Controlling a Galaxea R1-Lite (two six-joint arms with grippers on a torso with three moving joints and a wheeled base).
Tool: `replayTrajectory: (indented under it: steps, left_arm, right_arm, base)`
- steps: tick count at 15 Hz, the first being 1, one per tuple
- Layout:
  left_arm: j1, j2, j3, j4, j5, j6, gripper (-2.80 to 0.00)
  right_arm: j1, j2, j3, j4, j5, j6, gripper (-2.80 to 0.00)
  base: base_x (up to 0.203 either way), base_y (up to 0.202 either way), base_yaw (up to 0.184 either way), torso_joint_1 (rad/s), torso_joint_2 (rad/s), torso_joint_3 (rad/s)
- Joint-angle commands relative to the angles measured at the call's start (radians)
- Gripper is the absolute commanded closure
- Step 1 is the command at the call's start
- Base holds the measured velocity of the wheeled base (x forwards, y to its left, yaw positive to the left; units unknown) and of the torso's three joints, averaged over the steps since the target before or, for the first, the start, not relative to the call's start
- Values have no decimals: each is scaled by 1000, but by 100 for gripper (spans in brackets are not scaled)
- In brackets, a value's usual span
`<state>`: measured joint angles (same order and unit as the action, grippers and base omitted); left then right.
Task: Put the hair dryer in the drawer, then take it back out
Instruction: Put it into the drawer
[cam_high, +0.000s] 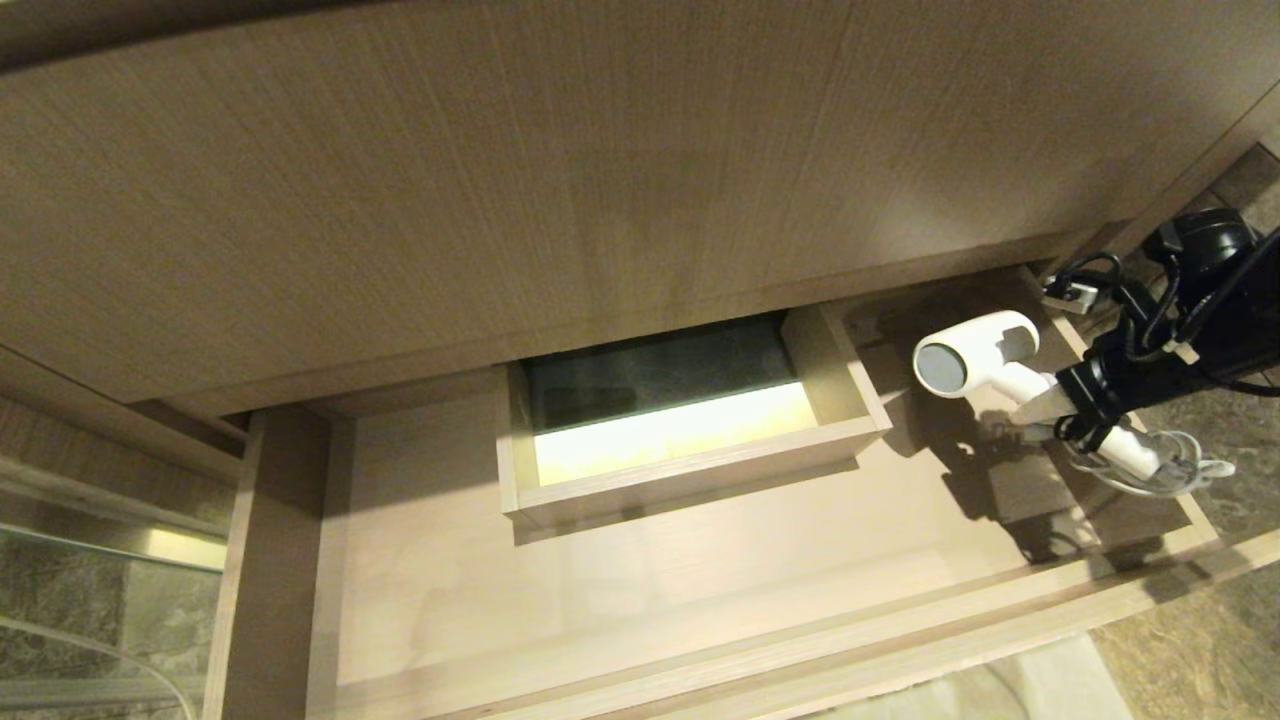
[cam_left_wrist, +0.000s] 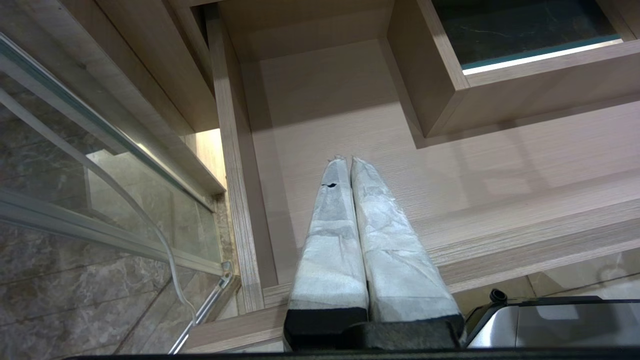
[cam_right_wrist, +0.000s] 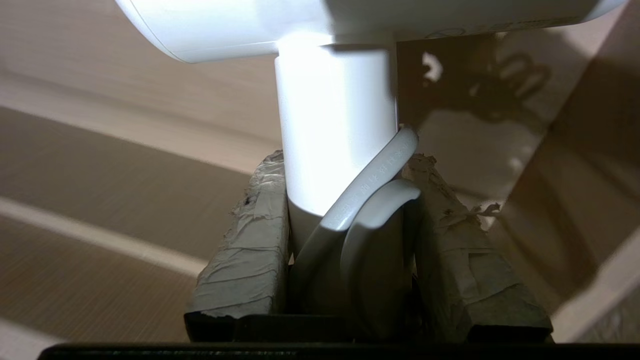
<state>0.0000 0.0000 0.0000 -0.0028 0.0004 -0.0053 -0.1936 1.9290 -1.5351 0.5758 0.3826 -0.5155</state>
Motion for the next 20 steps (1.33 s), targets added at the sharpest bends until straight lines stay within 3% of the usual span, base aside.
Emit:
replayTrajectory:
  steps: [1, 5, 13, 14, 20]
  left_arm:
    - [0, 0, 0, 0, 1, -1, 0]
    - [0, 1, 0, 0, 0, -1, 0]
    - [0, 1, 0, 0, 1, -1, 0]
    - [0, 1, 0, 0, 1, -1, 0]
    - [0, 2, 0, 0, 0, -1, 0]
  right_arm:
    - [13, 63, -2, -15, 3, -3, 0]
    - [17, 144, -13, -163, 2, -5, 0]
    - [17, 269, -69, -331, 1, -13, 0]
    - [17, 274, -62, -346, 2, -13, -280]
    - [15, 235, -52, -377, 0, -8, -280]
  base:
    - [0, 0, 0, 0, 0, 0]
    - [0, 0, 0, 0, 0, 0]
    - [0, 0, 0, 0, 0, 0]
    - [0, 0, 0, 0, 0, 0]
    - [0, 0, 0, 0, 0, 0]
